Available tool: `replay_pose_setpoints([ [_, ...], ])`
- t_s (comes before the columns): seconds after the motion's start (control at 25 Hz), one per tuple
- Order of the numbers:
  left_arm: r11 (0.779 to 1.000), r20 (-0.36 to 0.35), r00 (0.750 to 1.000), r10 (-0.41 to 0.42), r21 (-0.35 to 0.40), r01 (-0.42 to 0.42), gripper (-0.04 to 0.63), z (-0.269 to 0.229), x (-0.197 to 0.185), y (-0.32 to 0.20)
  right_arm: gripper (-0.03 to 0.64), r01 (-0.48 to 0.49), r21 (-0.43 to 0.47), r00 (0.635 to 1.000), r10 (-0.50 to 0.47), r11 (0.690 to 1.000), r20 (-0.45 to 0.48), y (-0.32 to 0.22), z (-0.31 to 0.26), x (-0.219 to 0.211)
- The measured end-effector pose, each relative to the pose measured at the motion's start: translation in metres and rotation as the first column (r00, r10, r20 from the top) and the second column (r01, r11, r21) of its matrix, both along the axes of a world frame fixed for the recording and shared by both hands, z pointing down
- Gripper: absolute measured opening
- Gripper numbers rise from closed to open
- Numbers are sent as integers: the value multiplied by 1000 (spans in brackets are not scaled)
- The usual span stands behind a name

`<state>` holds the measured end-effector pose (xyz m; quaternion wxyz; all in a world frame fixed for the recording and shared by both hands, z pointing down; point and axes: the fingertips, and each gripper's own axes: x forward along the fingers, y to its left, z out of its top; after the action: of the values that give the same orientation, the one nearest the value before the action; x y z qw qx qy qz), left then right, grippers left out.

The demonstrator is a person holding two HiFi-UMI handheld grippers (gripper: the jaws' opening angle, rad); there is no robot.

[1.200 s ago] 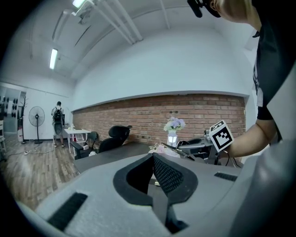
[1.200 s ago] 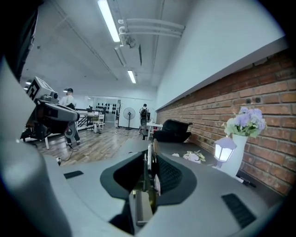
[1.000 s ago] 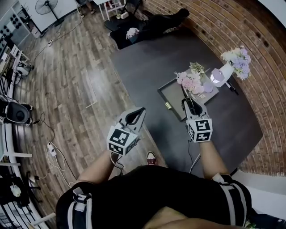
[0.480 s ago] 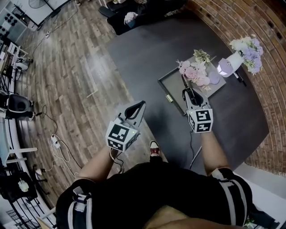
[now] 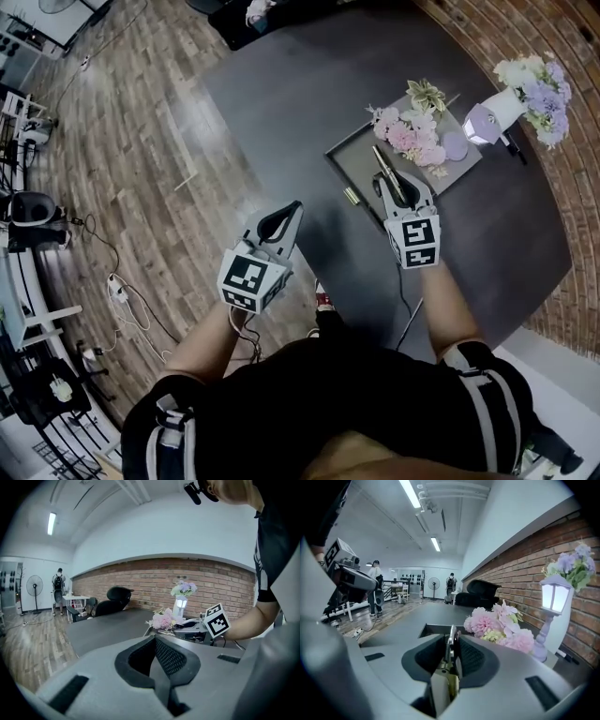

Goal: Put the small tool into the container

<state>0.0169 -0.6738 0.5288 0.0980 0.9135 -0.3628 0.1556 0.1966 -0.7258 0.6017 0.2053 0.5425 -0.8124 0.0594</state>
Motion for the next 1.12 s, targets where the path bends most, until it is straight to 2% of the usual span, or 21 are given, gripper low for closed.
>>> replay_pose_setpoints([
  [0.36, 998, 1, 999, 34, -60, -34, 9, 32, 19, -4, 91, 29, -13, 998, -30, 999, -62, -6, 12, -6],
  [0.56, 996, -2, 998, 59, -68, -59, 9, 39, 30, -6, 91, 51, -36, 993, -55, 998, -107, -10, 18, -10],
  [0.76, 994, -6, 997, 76, -78, -77, 9, 42, 36, -8, 46, 32, -90, 997, -38, 995, -63, -13, 26, -7],
  [0.92, 994, -8, 997, 79, -76, -80, 9, 40, 38, -11, 41, 33, -82, 994, -41, 996, -98, -14, 25, -5],
  [1.12, 994, -7, 997, 83, -67, -83, 9, 34, 38, -9, 42, 53, -39, 996, -55, 998, -74, -10, 13, -10],
])
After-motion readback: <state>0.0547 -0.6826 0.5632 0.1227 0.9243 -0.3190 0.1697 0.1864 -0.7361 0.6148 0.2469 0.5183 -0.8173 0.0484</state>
